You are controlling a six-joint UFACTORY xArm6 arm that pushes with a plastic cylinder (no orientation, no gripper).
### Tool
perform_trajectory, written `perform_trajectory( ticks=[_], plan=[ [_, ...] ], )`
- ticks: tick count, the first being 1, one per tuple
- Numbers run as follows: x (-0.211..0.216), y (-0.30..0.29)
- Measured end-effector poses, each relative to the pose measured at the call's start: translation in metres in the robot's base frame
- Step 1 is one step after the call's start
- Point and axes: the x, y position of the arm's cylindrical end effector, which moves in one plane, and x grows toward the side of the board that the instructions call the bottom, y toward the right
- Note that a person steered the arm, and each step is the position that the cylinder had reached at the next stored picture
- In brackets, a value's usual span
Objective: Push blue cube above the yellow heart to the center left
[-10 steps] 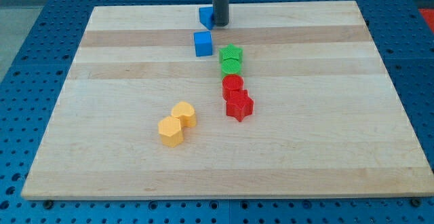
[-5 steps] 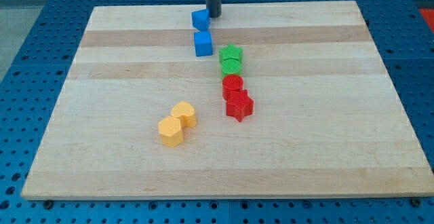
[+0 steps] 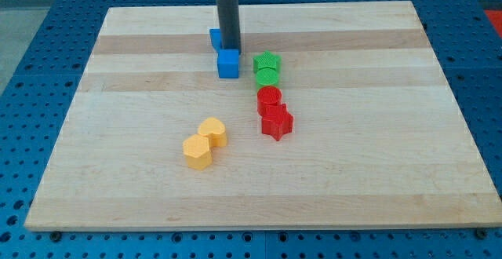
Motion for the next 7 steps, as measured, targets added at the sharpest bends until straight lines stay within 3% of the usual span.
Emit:
perform_trajectory(
  ticks=[3, 7],
  plan=[
    [0.047, -0.03],
    [0.033, -0.021]
  ],
)
